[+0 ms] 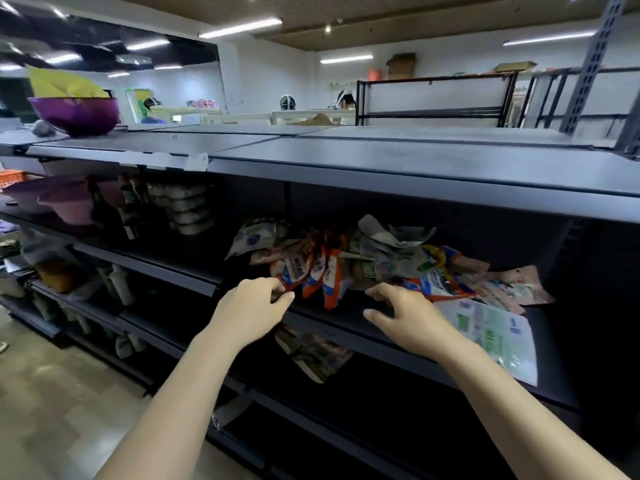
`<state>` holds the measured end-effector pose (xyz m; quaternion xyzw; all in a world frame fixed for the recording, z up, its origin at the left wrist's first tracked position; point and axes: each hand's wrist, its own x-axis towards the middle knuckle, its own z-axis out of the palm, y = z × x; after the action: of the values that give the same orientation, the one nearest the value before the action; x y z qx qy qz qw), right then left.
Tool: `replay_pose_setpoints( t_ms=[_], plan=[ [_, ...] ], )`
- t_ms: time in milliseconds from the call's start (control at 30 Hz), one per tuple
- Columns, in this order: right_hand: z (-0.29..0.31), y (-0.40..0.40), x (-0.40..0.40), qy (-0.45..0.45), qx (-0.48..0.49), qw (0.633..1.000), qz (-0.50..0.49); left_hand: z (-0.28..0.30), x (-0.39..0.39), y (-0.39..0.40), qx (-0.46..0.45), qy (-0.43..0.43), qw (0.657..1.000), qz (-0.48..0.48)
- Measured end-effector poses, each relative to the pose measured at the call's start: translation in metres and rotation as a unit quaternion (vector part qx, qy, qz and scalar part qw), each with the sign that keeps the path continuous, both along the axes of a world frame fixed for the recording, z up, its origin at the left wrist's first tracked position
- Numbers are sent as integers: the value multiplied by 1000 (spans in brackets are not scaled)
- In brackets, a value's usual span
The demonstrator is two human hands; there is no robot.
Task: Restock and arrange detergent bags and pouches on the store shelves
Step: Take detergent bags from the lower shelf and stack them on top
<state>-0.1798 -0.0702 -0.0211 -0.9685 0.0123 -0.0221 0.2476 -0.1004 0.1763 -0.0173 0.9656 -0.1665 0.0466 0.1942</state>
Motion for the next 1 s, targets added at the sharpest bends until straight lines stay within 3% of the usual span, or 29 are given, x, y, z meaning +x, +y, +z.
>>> replay_pose_setpoints(
  t_ms=[233, 367, 533, 700, 867, 1000],
  plan=[
    [-23, 6, 76, 56, 21, 998, -32, -29, 76, -6, 25, 32, 999, -21],
    [-46, 16, 116, 75, 73, 989, -104, -55, 110, -15, 25, 60, 997, -45],
    [-62, 33, 152, -21, 86, 980, -179, -82, 149, -29, -5, 73, 993, -93],
    [-70, 44, 172, 3, 46, 974, -222, -101, 186, -33, 22, 115, 984, -136],
    [-75, 56, 177, -39, 17, 947, -317, -109, 207, -37, 48, 99, 979, -171],
    [-82, 66, 175, -48, 36, 939, -339, -112, 208, -45, 67, 78, 982, -155]
  ],
)
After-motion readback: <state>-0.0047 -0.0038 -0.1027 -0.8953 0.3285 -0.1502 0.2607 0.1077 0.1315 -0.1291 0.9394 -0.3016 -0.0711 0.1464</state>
